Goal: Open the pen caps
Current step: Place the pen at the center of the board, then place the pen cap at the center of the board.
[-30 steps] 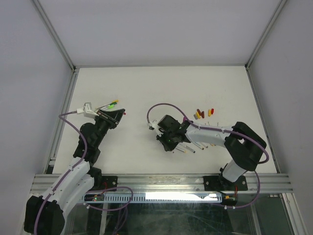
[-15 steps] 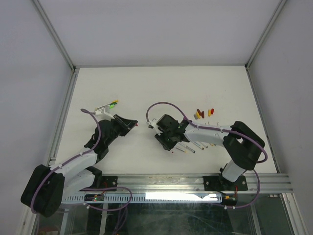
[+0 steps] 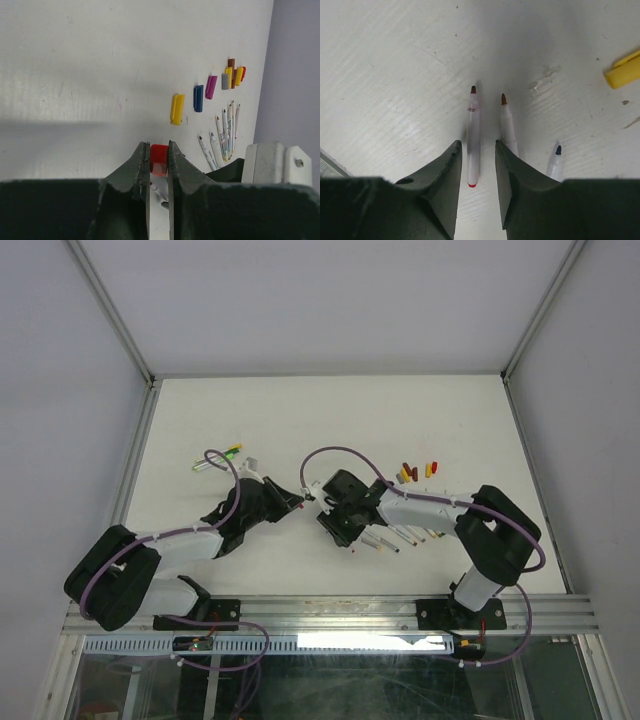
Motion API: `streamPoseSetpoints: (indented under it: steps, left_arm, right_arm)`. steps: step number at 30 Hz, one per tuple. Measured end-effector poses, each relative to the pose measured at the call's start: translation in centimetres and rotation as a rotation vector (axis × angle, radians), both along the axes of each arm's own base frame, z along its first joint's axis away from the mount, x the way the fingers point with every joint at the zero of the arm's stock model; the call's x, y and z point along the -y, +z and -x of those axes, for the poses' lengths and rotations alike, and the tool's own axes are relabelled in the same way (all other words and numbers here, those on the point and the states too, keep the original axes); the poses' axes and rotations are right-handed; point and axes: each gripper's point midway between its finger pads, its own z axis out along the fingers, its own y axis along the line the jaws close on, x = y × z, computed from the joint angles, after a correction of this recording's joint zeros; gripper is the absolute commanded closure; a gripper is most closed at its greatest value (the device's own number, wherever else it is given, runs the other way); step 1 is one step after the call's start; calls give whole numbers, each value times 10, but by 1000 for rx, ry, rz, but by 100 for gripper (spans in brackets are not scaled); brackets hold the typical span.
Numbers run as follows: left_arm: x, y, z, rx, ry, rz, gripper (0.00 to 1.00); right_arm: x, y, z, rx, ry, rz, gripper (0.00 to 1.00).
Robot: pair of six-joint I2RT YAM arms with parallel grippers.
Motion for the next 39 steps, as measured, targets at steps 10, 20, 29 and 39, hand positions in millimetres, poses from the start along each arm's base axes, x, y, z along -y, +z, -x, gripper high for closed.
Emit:
streamPoseSetpoints:
  steps: [10,20,29,39]
  left_arm:
    - [35,-18,-11,-114,-35,-127,95]
    - [61,-53,-14,-230,-97,-313,81]
    - [66,-54,-17,-236,-120,-395,72]
    - [58,-52,-20,-221,-102,-461,61]
  right_arm:
    - [14,32,-14,-18,30,-104,50]
    - [40,84,-38,-13,46,-310,50]
    - [50,95,-41,-20,39,-362,49]
    - [56,102,-46,-7,26,-387,49]
